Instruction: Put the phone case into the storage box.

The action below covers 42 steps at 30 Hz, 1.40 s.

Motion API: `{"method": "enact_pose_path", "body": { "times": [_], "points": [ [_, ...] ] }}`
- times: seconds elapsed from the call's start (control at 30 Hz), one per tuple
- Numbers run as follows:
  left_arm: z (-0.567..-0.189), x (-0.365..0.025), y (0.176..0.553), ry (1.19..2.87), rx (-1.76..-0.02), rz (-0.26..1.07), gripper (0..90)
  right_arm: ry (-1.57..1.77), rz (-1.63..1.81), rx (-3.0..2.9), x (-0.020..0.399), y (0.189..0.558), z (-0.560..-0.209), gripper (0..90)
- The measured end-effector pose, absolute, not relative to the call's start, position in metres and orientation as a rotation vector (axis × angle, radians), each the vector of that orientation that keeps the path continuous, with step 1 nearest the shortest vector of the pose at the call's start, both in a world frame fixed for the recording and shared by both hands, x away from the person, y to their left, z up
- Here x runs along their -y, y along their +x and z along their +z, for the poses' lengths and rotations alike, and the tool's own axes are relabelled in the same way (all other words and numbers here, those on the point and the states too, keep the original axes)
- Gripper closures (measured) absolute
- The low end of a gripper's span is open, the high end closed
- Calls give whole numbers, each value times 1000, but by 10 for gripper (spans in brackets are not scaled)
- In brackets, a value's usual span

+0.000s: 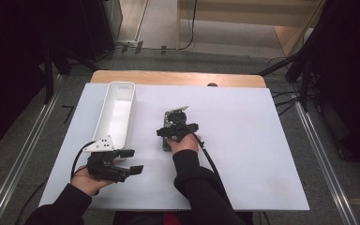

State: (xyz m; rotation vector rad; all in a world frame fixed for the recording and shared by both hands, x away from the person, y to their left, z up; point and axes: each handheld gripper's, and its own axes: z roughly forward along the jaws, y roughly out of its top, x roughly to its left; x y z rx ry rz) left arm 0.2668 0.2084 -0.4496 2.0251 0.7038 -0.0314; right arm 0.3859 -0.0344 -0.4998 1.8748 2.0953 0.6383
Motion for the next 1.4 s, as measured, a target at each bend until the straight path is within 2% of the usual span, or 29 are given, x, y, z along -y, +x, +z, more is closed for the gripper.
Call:
{"method": "enact_pose_path", "body": {
  "times": [1.4],
  "points": [
    [-449, -209, 268, 2024, -708, -28, 240, 1994, 624, -2072, 37, 388, -493, 101]
  ]
}}
